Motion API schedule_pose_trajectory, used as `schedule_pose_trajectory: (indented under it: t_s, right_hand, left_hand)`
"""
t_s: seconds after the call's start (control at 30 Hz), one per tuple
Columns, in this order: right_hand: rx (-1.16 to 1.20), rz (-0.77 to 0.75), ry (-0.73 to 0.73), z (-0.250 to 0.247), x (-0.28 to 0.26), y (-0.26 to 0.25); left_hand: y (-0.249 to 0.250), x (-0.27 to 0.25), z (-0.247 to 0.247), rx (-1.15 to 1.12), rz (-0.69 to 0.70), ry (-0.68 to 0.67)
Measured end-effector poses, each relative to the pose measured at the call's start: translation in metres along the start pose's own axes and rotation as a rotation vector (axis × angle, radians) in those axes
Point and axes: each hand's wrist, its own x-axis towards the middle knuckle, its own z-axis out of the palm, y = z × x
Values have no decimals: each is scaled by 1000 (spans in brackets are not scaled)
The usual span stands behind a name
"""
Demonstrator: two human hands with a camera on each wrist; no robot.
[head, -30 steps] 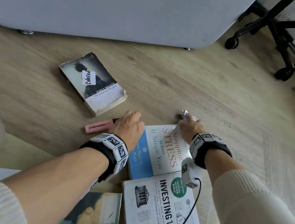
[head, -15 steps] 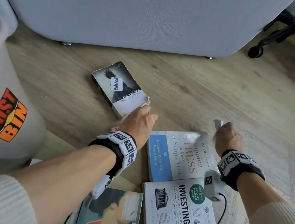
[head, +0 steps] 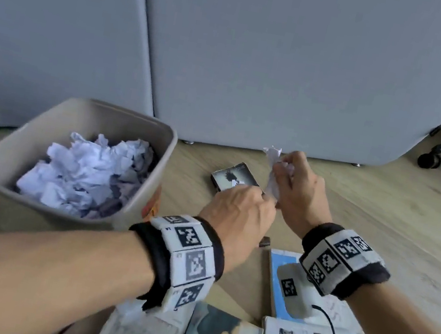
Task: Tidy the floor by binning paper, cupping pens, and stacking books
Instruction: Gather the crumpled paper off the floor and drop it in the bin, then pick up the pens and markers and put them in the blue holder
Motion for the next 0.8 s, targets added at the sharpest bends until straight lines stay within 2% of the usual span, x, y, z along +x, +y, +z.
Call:
schedule_pose_trajectory:
  t_s: [0.2, 0.27, 0.33, 0.4, 0.43, 0.5, 0.6, 0.67, 0.8]
  right_hand:
    - [26, -238, -41, 21, 14, -109]
    - [79, -319, -43, 33, 14, -142]
    - [107, -365, -96, 49, 15, -167]
    - [32, -400, -254, 66, 17, -186]
    - [-37, -404, -352, 74, 17, -192]
    - [-156, -402, -423, 85, 16, -202]
    - [-194, -455, -339, 96, 11, -221]
    - [-179, -513, -352, 104, 1, -239]
    - [-293, -583, -441, 126, -33, -261]
  left_hand:
    - [-76, -49, -102, 27, -281, 237]
    - [-107, -68, -127, 9, -362, 276]
    - [-134, -88, -144, -35, -437, 191]
    - [-154, -107, -156, -83, -494, 9]
    - [-162, -116, -161, -76, -524, -28]
    - [-180, -135, -172, -48, -573, -6]
    - [-211, -169, -178, -35, -664, 40]
    - [-234, -198, -177, -12, -734, 49]
    - [-296, -253, -160, 31, -915, -41]
